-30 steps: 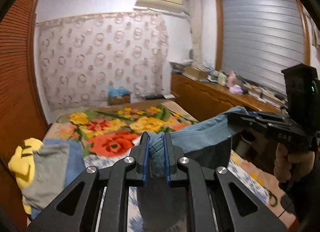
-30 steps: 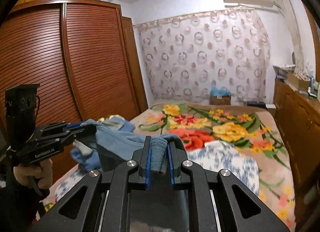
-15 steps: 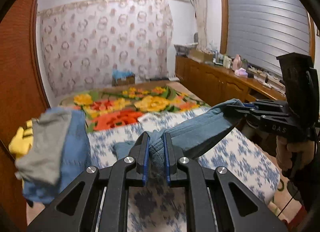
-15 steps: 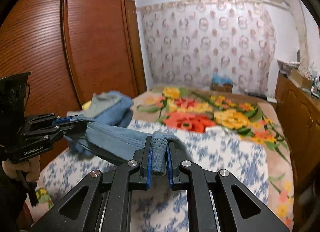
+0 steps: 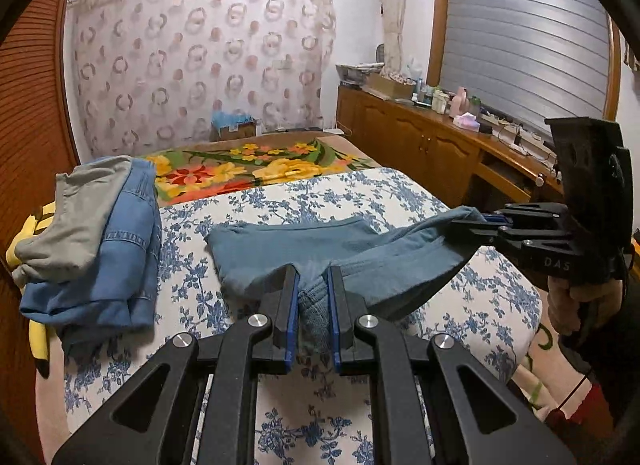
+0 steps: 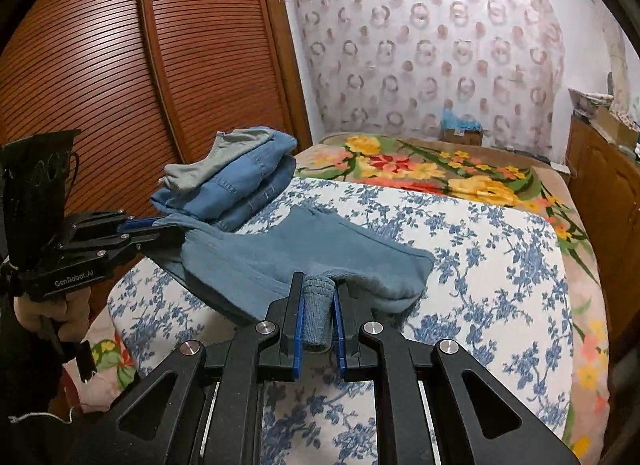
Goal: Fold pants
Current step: 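Lower the shorts onto the bed, folding them in half with both grippers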
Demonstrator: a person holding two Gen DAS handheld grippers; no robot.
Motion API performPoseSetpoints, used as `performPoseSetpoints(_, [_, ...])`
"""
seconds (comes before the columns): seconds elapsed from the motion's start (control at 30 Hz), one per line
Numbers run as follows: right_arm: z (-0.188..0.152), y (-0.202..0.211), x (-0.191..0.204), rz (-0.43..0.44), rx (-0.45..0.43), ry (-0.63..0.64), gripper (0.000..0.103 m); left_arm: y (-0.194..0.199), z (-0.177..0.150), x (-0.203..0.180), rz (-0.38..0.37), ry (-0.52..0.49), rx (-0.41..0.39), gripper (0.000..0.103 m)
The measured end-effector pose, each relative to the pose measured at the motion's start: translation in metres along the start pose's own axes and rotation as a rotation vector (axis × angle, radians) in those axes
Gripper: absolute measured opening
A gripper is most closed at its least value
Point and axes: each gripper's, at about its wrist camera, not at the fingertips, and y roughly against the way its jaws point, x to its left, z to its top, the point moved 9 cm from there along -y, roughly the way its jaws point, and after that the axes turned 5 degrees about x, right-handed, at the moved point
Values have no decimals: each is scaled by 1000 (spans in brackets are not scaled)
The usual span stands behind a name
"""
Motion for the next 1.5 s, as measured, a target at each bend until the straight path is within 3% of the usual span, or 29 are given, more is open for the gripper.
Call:
performPoseSetpoints(0.6, [-30, 5, 6, 22, -14, -38, 12, 6, -19, -3, -16, 5, 9, 14])
performPoseSetpoints(1.3, [-79, 31, 28, 73, 36, -90, 12, 26, -72, -27, -91, 10, 79, 14])
performPoseSetpoints(1.5, [-76, 26, 23, 72, 33, -113, 12, 13, -69, -20, -89, 27, 86, 14])
